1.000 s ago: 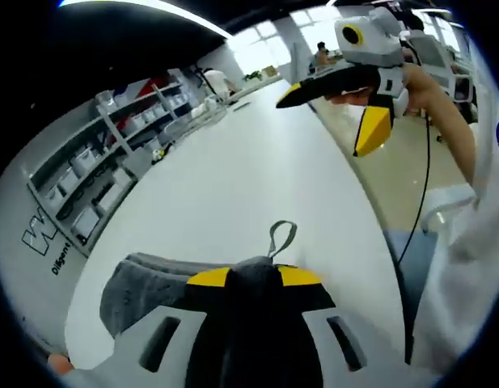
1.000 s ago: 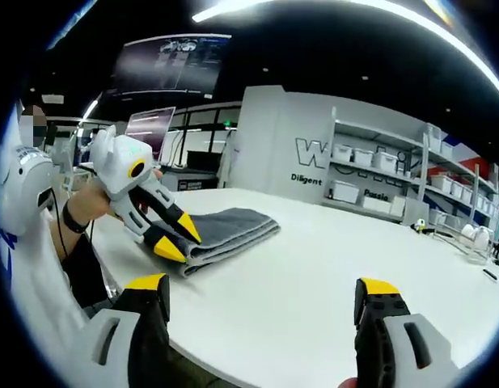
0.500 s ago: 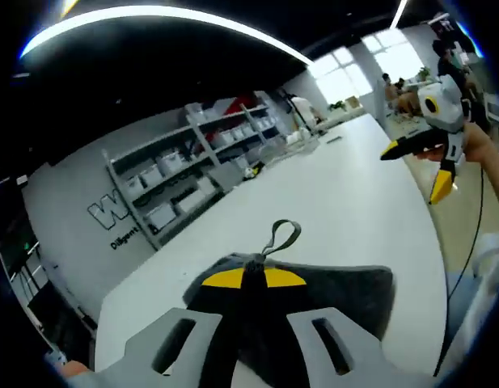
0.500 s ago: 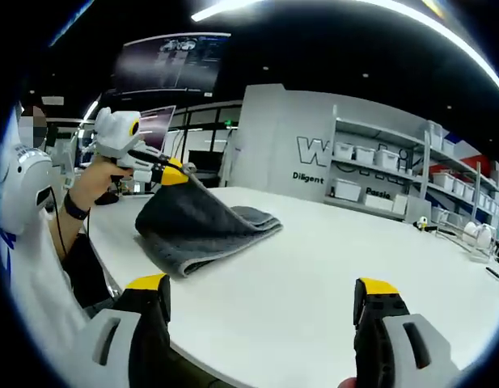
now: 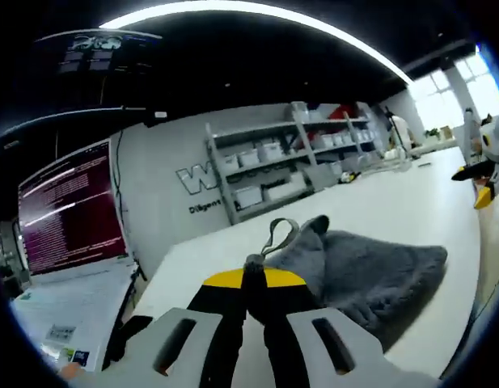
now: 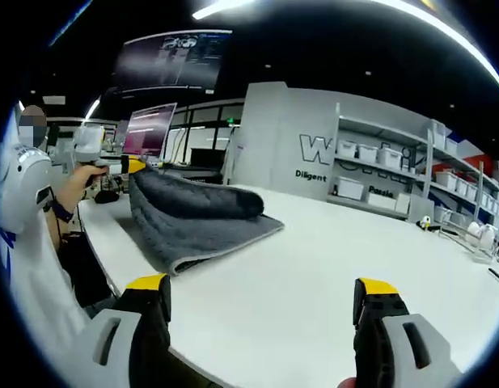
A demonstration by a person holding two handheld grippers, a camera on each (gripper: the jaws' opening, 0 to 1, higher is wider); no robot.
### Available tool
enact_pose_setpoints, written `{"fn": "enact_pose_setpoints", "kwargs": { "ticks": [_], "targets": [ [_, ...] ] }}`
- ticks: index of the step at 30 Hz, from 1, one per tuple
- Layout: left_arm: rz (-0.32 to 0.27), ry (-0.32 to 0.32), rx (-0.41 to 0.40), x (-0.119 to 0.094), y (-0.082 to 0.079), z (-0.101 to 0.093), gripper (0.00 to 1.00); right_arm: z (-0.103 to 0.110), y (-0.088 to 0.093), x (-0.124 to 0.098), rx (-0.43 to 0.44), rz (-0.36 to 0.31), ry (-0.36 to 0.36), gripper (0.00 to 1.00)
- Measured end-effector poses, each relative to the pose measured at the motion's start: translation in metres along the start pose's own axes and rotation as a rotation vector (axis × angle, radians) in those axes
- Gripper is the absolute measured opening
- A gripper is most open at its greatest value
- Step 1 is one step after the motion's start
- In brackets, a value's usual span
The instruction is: Open the folded towel by lifting each exposed corner and separating the folded layers until the towel lies flat within the target outline without major curled edges
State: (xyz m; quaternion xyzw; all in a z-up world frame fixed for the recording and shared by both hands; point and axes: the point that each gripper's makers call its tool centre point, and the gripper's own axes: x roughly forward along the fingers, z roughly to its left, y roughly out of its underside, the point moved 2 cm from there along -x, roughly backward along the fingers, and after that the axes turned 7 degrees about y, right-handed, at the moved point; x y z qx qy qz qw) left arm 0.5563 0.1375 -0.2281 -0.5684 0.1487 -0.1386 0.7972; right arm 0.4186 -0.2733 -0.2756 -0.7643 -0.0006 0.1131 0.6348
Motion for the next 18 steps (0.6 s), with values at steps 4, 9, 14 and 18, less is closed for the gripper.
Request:
{"fn": "enact_pose_setpoints", "kwargs": {
  "ticks": [4, 9, 14, 18],
  "targets": [
    [0.131, -0.060, 0.041, -0.013, 0.034, 0.008, 0.05, 0.004, -0.001, 0.007, -0.006, 0.004, -0.016, 0.95],
    [0.260, -0.059, 0.081, -0.021, 0.067, 0.004, 0.05, 0.013, -0.004, 0.015, -0.013, 0.002, -0.053, 0.95],
    [0.324, -0.041, 0.095, -0.028, 0.081, -0.005, 0.05, 0.015, -0.003, 0.018, -0.012, 0.005, -0.064, 0.95],
    [0.362, -0.012, 0.079, -0.027, 0.091, -0.011, 0.05, 0.015, -0.001, 0.019, -0.009, 0.011, -0.065, 0.95]
  ]
}}
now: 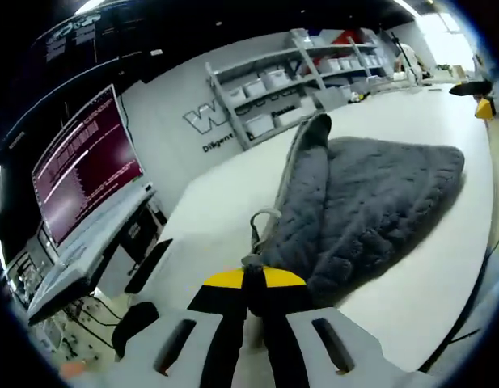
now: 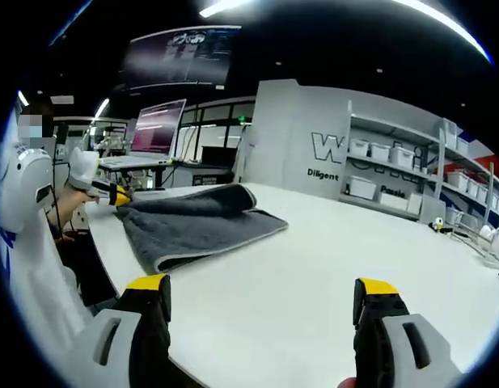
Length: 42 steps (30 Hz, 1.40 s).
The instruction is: Open the folded towel by lifting each exposed corner and separating the folded layers until the towel lies flat within the target outline without major curled edges
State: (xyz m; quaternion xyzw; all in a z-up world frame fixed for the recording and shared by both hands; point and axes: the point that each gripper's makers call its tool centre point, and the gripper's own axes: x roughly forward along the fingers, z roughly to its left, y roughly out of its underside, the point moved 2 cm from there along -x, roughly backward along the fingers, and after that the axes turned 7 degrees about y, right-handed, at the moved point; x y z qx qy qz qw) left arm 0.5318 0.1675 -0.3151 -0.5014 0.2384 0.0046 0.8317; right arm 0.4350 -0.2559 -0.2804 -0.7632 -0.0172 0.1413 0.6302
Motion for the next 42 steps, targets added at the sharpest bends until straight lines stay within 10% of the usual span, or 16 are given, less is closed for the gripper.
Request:
{"fn": "enact_pose_setpoints", "kwargs": {
  "ticks": [26, 34, 42],
  "targets": [
    [0.221, 0.144, 0.034, 0.009, 0.014, -0.010, 0.02, 0.003, 0.003, 0.008, 0.001, 0.009, -0.031, 0.95],
    [0.393, 0.213, 0.282, 0.013, 0.009, -0.015, 0.02, 0.006, 0.000, 0.008, -0.010, 0.007, -0.050, 0.95],
    [0.205, 0.226, 0.103, 0.006, 0.006, -0.004, 0.07, 0.005, 0.002, 0.000, -0.005, 0.005, -0.038, 0.94]
  ]
}}
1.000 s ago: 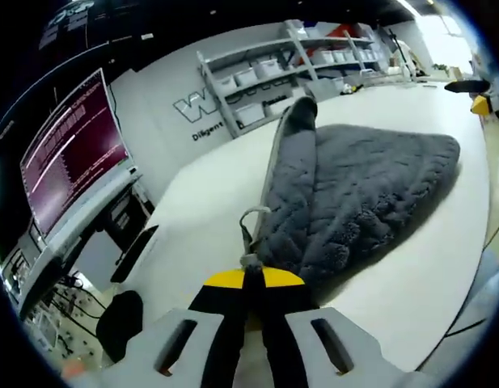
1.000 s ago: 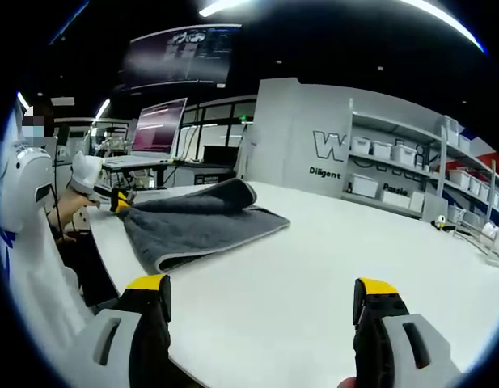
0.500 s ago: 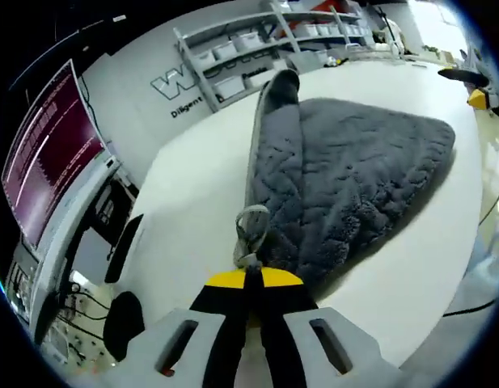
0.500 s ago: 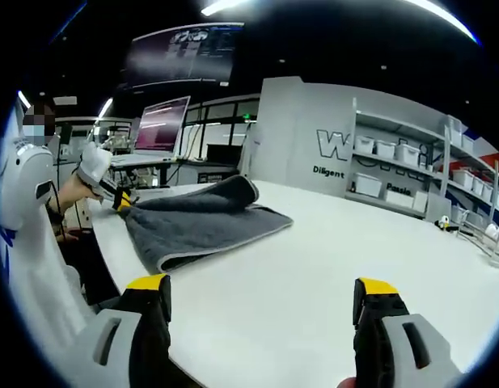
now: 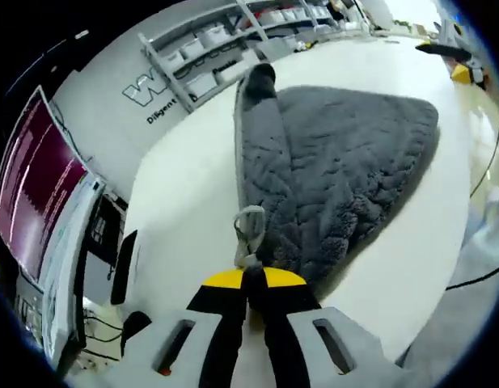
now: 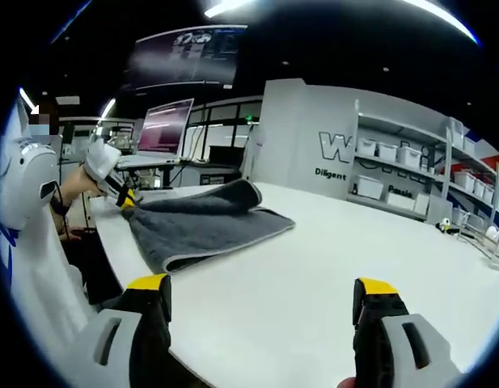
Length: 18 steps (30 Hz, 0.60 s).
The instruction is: Open the folded towel by lifting each exposed corner and separating the folded layers until the towel lies flat within the target outline without major curled edges
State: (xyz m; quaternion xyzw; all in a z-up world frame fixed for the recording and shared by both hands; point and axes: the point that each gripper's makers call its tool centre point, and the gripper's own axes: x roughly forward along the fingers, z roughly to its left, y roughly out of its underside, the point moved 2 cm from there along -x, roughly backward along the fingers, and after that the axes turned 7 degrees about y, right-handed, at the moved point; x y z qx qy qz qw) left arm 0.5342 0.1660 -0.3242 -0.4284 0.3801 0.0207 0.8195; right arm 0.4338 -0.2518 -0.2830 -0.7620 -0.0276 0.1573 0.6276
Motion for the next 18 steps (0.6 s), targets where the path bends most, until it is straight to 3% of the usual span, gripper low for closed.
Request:
{"fn": "enact_pose_setpoints", "kwargs": {
  "ticks": [4, 9, 13, 18],
  "targets": [
    [-0.090, -0.024, -0.035, -0.012, -0.004, 0.011, 0.16, -0.005, 0.003, 0.001, 0.008, 0.009, 0.016, 0.94],
    [-0.335, 0.092, -0.179, -0.040, -0.029, 0.008, 0.26, -0.002, 0.003, 0.000, 0.022, -0.002, 0.010, 0.94],
    [-0.433, 0.192, -0.150, -0.060, -0.044, -0.002, 0.36, -0.002, 0.006, 0.001, 0.020, 0.010, 0.007, 0.94],
    [-0.511, 0.219, -0.113, -0.072, -0.060, -0.008, 0.54, -0.003, 0.005, 0.000, 0.023, 0.003, 0.009, 0.94]
  ]
}}
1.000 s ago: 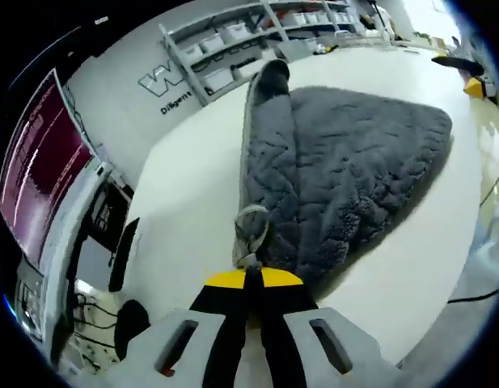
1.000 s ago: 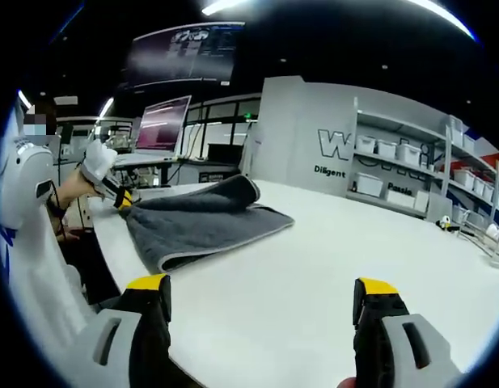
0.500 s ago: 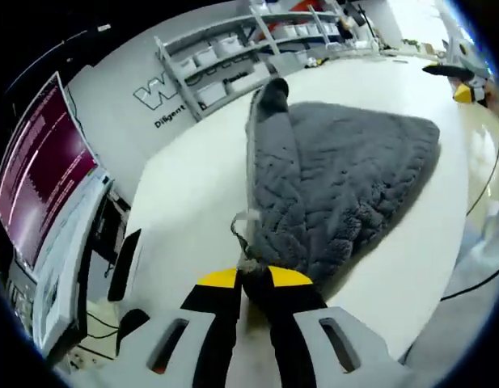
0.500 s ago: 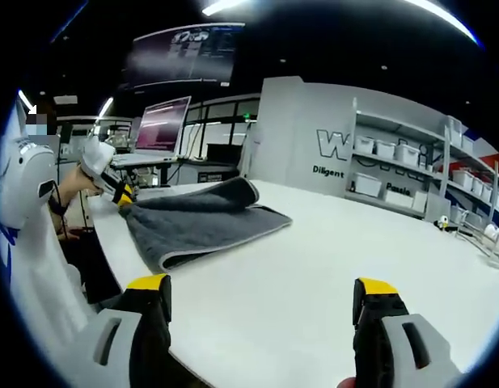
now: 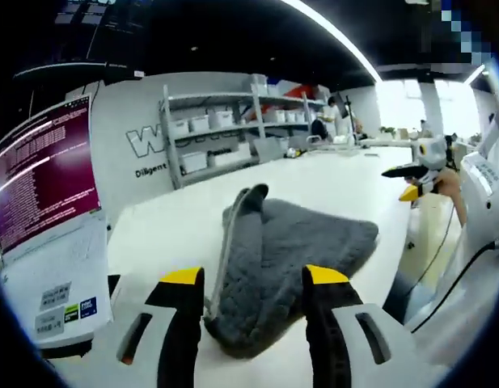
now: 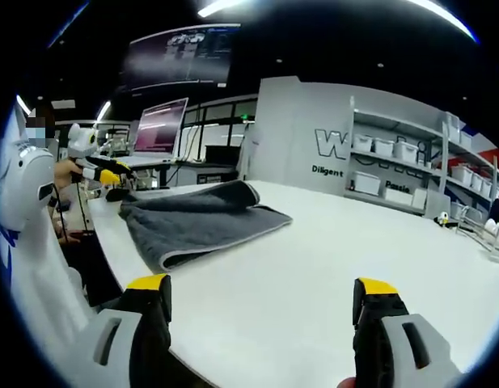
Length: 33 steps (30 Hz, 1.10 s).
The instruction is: Open the folded towel by lifting each exposed corner and separating the folded layers until the towel lies flat within the target outline without major curled edges
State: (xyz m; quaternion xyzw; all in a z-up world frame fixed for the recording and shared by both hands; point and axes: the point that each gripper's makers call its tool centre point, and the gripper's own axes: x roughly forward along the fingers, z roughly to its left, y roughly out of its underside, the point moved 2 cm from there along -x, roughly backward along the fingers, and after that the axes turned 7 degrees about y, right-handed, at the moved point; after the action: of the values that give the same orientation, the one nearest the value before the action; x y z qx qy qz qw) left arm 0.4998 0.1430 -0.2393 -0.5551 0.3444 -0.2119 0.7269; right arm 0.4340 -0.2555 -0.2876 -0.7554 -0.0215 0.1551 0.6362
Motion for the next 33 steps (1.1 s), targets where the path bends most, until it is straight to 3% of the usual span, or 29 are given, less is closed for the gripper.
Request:
{"fn": "enact_pose_setpoints", "kwargs": {
  "ticks": [3, 7, 10, 14, 17, 24, 26, 29, 33],
  "targets": [
    [-0.087, 0.015, 0.025, 0.002, -0.017, -0.002, 0.63, 0.001, -0.001, -0.001, -0.003, -0.006, -0.005, 0.95],
    [-0.174, 0.101, 0.025, 0.009, -0.033, -0.014, 0.73, 0.002, 0.001, -0.003, -0.007, -0.005, -0.006, 0.95],
    [-0.182, 0.142, 0.030, 0.016, -0.038, -0.020, 0.75, 0.001, 0.002, -0.004, -0.006, -0.005, -0.002, 0.95],
    [-0.212, 0.250, 0.030, 0.027, -0.045, -0.037, 0.79, 0.002, 0.002, -0.007, -0.007, -0.008, -0.001, 0.96],
    [-0.198, 0.328, 0.007, 0.037, -0.046, -0.047, 0.86, 0.005, 0.001, -0.009, -0.017, -0.012, -0.011, 0.96],
    [-0.145, 0.409, 0.046, 0.056, -0.048, -0.060, 0.95, 0.006, 0.002, -0.013, -0.026, -0.022, -0.021, 0.97],
    [-0.097, 0.465, 0.048, 0.063, -0.045, -0.065, 0.98, 0.005, 0.004, -0.014, -0.025, -0.022, -0.021, 0.97],
    [-0.036, 0.494, 0.079, 0.076, -0.048, -0.063, 0.99, 0.004, 0.006, -0.015, -0.024, -0.018, -0.022, 0.97],
    [0.002, 0.536, 0.102, 0.104, -0.061, -0.048, 0.99, 0.005, 0.006, -0.016, -0.027, -0.017, -0.028, 0.97]
  ]
}}
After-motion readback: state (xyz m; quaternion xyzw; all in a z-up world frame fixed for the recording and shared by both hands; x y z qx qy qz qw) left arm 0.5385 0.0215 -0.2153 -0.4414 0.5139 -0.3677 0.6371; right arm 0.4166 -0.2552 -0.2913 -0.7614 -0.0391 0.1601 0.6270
